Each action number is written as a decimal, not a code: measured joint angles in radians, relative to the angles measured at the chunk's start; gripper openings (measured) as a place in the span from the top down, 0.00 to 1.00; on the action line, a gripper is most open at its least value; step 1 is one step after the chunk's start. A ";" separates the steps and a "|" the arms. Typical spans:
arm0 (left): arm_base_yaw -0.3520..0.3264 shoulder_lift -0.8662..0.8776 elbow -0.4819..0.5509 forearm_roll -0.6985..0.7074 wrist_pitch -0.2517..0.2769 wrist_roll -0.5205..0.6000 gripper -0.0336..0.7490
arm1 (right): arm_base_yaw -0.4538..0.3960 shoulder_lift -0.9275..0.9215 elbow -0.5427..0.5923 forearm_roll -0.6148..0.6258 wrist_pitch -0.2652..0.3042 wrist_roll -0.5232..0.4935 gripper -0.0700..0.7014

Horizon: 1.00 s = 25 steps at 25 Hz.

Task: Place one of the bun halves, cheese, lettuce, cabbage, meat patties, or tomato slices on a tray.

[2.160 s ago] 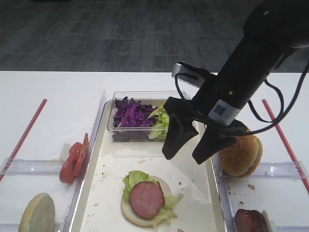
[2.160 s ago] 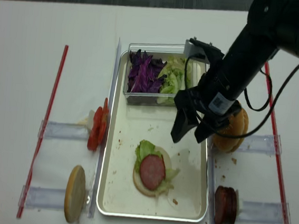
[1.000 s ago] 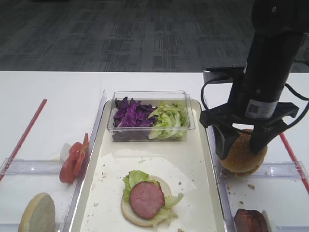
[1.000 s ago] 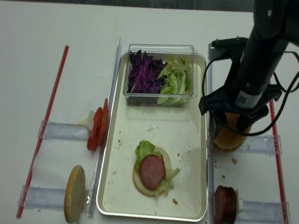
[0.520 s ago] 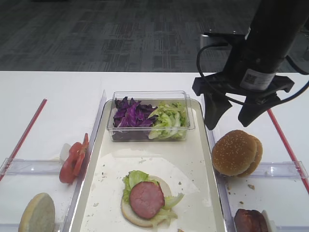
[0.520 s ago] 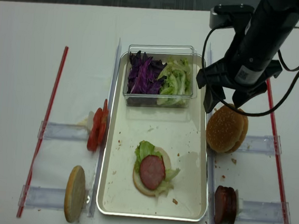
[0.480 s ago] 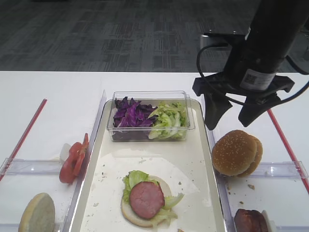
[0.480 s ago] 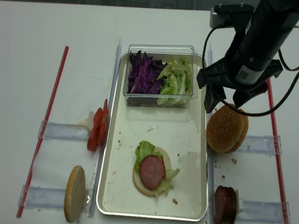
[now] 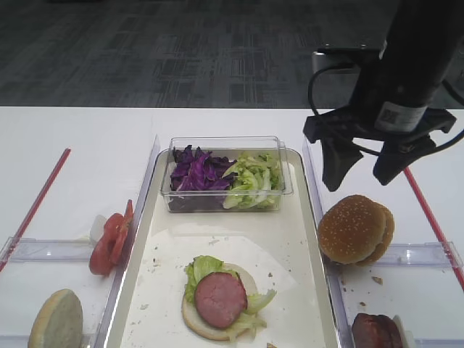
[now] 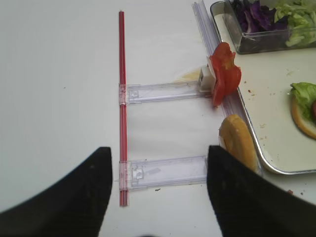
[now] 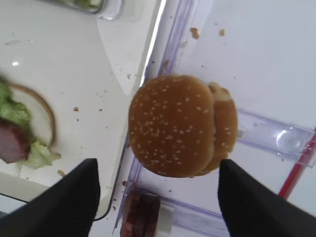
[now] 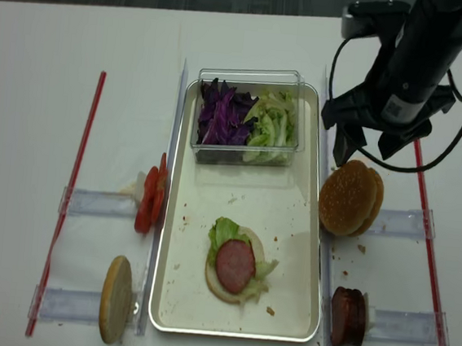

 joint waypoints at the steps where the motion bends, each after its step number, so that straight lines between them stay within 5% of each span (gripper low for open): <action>1: 0.000 0.000 0.000 0.000 0.000 0.000 0.41 | -0.014 0.000 0.000 -0.002 0.000 -0.002 0.26; 17: 0.000 0.000 0.000 0.000 0.000 0.000 0.41 | -0.255 0.000 0.000 -0.057 0.000 -0.033 0.31; 25: 0.000 0.000 0.000 0.000 0.000 0.000 0.41 | -0.272 0.000 0.000 -0.063 0.002 -0.037 0.31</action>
